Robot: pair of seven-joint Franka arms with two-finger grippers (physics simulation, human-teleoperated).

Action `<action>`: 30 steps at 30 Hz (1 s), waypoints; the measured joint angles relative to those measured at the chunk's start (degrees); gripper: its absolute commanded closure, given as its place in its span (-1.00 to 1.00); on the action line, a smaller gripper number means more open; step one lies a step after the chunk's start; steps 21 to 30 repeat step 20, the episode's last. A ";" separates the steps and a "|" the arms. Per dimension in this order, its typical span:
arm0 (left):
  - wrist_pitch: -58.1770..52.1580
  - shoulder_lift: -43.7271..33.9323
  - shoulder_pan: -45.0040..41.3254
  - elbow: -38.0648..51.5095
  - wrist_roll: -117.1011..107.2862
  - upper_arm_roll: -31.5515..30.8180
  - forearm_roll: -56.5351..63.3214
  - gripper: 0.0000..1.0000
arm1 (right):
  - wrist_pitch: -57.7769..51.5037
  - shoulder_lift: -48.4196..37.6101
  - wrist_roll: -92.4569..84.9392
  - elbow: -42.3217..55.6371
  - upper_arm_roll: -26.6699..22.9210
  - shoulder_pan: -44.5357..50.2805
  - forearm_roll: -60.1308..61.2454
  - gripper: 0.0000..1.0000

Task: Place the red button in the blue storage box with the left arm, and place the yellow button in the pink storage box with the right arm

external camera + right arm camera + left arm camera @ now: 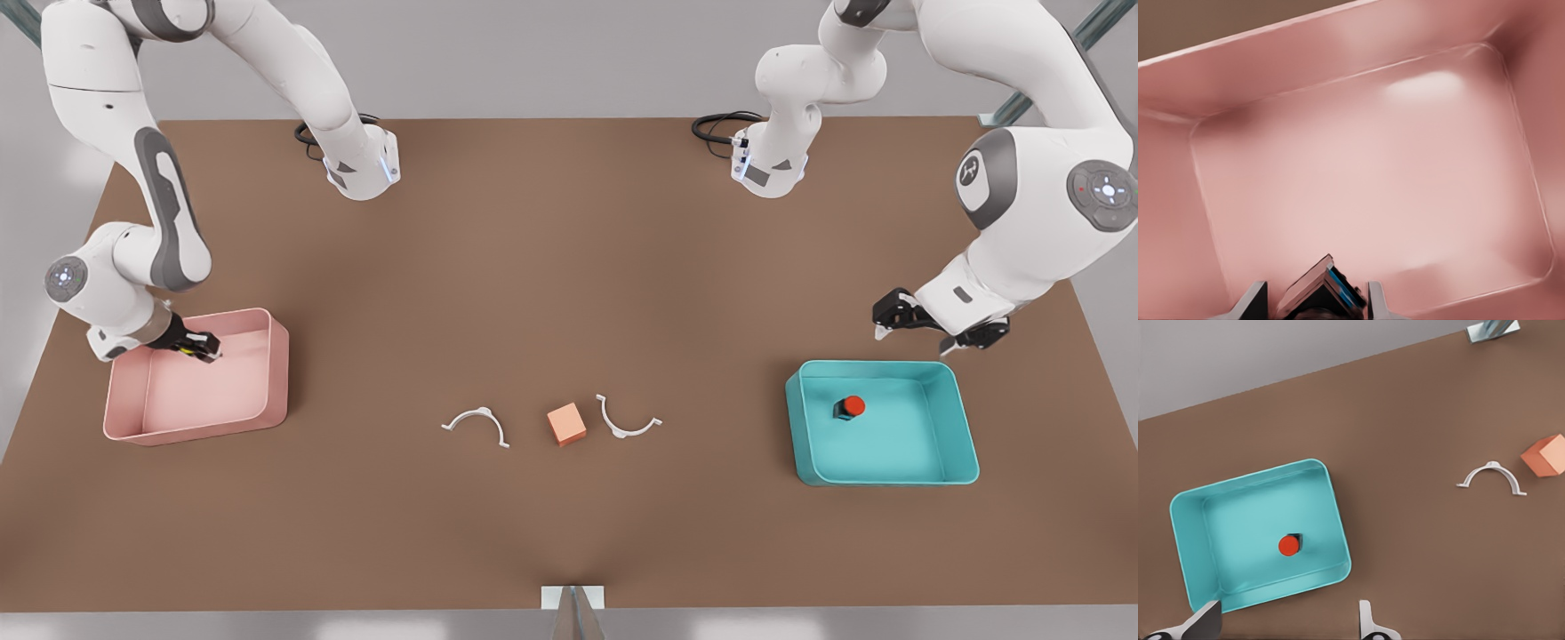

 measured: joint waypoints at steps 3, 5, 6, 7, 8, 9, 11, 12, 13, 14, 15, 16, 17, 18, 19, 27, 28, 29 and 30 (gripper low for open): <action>-0.63 0.04 -0.10 -0.02 -2.21 -0.02 0.01 -1.00 | -1.48 0.57 -3.60 4.53 0.74 2.20 -0.24 -1.00; -0.90 0.03 -0.10 -0.02 -3.48 -0.02 0.01 -1.00 | -5.15 -0.24 -4.70 10.84 6.47 2.84 -0.35 -1.00; -1.01 -0.02 -0.10 -0.02 -4.07 -0.02 0.01 -1.00 | -8.59 -0.39 -4.47 16.84 11.26 4.13 -0.92 -1.00; -1.10 -0.10 -0.10 -0.02 -4.63 -0.02 0.01 -1.00 | -12.96 -0.47 -3.89 24.38 14.21 8.08 -1.49 -1.00; -1.17 -0.18 -0.08 -0.02 -5.15 -0.04 0.01 -1.00 | -17.78 -0.49 -3.08 32.30 15.62 13.29 -1.91 -1.00; -1.24 -0.21 -0.08 -0.02 -5.65 -0.07 0.01 -1.00 | -22.25 -0.61 -2.20 39.15 16.55 17.53 -2.19 -1.00; -1.34 -0.24 -0.11 -0.02 -6.57 -0.10 0.01 -1.00 | -29.26 -3.06 -0.55 44.40 12.68 24.22 -1.95 -1.00; -1.37 -0.25 -0.11 -0.02 -6.99 -0.10 0.01 -1.00 | -32.02 -7.10 0.14 43.58 0.36 34.14 0.04 -1.00; -1.41 -0.25 -0.11 -0.02 -7.39 -0.10 0.01 -1.00 | -34.27 -11.40 0.79 40.73 -11.90 44.64 2.07 -1.00; -1.44 -0.25 -0.11 -0.02 -7.77 -0.10 0.01 -1.00 | -36.25 -13.76 1.40 39.10 -21.12 53.19 3.70 -1.00; -1.46 -0.25 -0.10 -0.02 -8.13 -0.11 0.01 -1.00 | -37.94 -14.15 1.87 38.53 -27.51 59.19 4.95 -1.00; -1.49 -0.25 -0.10 -0.02 -8.47 -0.11 0.01 -1.00 | -39.40 -12.94 2.11 39.52 -31.12 62.19 6.00 -1.00; -1.52 -0.25 -0.10 -0.02 -8.80 -0.11 0.01 -1.00 | -40.64 -11.97 2.31 40.36 -32.96 62.94 6.89 -1.00; -1.54 -0.25 -0.10 -0.02 -9.10 -0.10 0.01 -1.00 | -41.66 -11.23 2.51 41.29 -34.18 62.84 7.60 -1.00; -1.56 -0.28 -0.13 -0.02 -9.39 -0.10 0.01 -1.00 | -42.46 -10.77 2.71 41.75 -34.89 62.24 8.20 -1.00; -1.58 -0.27 -0.14 -0.02 -9.67 -0.14 0.01 -1.00 | -43.12 -10.52 2.92 41.98 -35.21 61.70 8.68 -1.00; -1.58 -0.27 -0.14 -0.02 -9.67 -0.14 0.01 -1.00 | -43.12 -10.52 2.92 41.98 -35.21 61.70 8.68 -1.00; -1.58 -0.27 -0.14 -0.02 -9.67 -0.14 0.01 -1.00 | -43.12 -10.52 2.92 41.98 -35.21 61.70 8.68 -1.00; -1.58 -0.27 -0.14 -0.02 -9.67 -0.14 0.01 -1.00 | -43.12 -10.52 2.92 41.98 -35.21 61.70 8.68 -1.00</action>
